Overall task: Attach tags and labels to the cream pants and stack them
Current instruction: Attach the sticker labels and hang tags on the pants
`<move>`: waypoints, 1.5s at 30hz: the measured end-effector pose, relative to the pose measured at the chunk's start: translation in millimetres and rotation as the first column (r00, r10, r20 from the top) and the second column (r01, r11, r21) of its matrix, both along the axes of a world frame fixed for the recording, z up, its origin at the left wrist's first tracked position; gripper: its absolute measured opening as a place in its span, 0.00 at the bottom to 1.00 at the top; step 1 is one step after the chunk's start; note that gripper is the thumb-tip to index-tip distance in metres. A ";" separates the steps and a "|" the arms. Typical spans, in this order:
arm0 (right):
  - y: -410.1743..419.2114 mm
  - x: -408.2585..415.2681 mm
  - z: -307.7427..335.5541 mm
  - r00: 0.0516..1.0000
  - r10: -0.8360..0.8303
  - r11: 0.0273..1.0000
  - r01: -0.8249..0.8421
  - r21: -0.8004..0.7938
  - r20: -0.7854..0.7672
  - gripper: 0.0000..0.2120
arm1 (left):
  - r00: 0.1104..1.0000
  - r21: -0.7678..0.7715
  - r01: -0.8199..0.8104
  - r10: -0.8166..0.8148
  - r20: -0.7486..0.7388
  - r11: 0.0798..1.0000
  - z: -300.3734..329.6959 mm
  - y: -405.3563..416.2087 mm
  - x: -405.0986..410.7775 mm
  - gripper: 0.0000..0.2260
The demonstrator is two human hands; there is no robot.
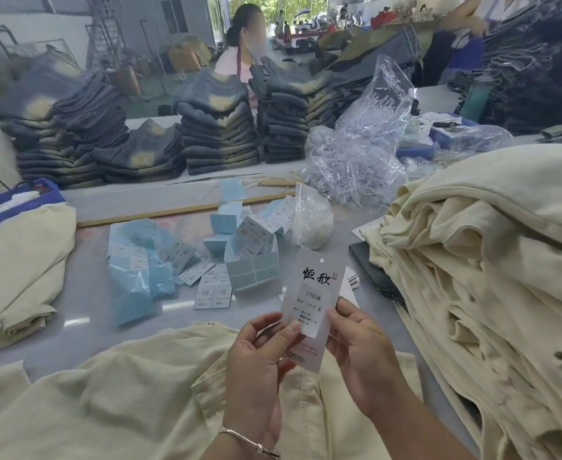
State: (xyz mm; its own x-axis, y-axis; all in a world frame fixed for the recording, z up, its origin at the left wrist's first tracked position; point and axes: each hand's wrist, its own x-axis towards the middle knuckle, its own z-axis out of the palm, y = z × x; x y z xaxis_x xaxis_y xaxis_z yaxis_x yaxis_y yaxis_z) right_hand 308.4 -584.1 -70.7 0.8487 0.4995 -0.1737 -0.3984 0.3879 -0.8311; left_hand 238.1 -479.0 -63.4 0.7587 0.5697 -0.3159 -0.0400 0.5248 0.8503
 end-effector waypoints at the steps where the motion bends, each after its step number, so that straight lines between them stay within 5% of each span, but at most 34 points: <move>1: 0.0 -0.4 0.1 1.000 0.003 1.000 -0.003 0.002 0.003 0.14 | 1.000 0.004 -0.001 0.001 -0.003 1.000 -0.5 0.2 0.0 0.20; 7: -0.4 -1.2 3.6 1.000 0.020 0.999 -0.020 0.041 0.014 0.19 | 1.000 0.010 -0.013 0.013 -0.013 1.000 -3.3 0.4 0.1 0.19; 20: 0.5 -2.2 10.6 0.997 -0.072 0.997 0.071 0.009 0.037 0.13 | 0.999 0.200 -0.020 0.012 0.043 0.980 -7.9 -3.6 -4.4 0.14; 27: -2.2 -1.6 16.0 0.998 -0.036 0.999 0.038 -0.032 0.045 0.10 | 0.991 0.703 0.094 0.004 -0.137 0.705 -2.4 -0.8 -10.1 0.37; 33: -3.6 -7.7 18.3 0.996 0.003 0.998 0.002 -0.056 0.085 0.10 | 0.953 0.462 0.301 -0.279 -0.117 0.834 9.1 17.9 -0.7 0.21; 39: -1.6 -11.1 23.0 1.000 -0.019 0.998 0.020 -0.059 0.015 0.12 | 0.893 0.448 0.438 -0.436 -0.116 0.779 8.3 12.7 -3.2 0.09; 45: -5.2 -5.5 29.2 0.996 -0.039 0.991 0.028 -0.128 -0.079 0.09 | 0.880 0.524 0.450 -0.458 -0.124 0.723 7.1 10.9 -7.0 0.10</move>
